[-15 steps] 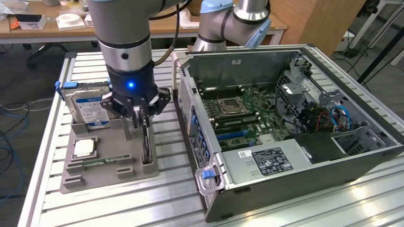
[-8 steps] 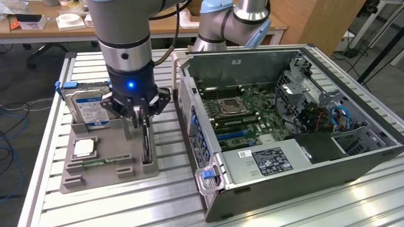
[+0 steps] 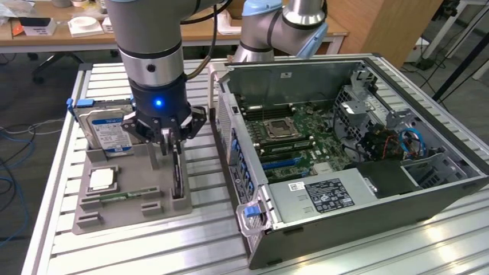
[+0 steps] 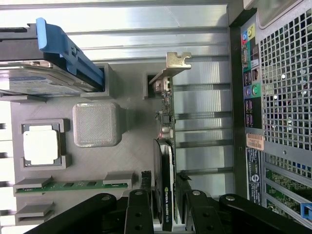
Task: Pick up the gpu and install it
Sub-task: 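Pick up the gpu and move the gpu toward the slot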
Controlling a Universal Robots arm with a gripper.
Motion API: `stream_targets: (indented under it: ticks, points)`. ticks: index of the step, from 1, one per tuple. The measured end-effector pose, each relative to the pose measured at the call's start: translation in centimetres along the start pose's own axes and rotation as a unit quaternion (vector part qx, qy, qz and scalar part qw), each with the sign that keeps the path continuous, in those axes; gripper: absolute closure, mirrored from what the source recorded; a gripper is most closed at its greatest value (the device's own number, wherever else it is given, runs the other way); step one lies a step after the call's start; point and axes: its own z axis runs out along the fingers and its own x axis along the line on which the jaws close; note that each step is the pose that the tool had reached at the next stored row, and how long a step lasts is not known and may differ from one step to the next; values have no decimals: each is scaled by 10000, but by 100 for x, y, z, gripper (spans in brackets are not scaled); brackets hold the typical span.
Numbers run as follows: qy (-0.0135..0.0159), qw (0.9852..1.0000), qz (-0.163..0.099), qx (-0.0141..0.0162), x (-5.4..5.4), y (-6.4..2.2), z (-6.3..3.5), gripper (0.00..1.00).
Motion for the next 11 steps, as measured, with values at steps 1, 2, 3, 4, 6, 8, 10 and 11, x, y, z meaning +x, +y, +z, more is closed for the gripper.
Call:
stream_targets:
  ticks: [1, 2, 3, 4, 6, 8, 10, 11]
  points:
    - [0, 10000, 0, 0, 0, 0, 0, 66]
    - [0, 10000, 0, 1, 0, 1, 1, 66]
    - [0, 10000, 0, 2, 0, 1, 11, 66]
    - [-1, 10000, 0, 2, 0, 0, 30, 66]
    - [-3, 10000, 3, -3, 1, 0, 54, 66]
    - [-4, 10000, 3, -4, 1, 0, 53, 66]
    - [-7, 10000, 3, -5, 1, 0, 54, 66]
    - [-8, 10000, 3, -5, 1, 0, 54, 66]
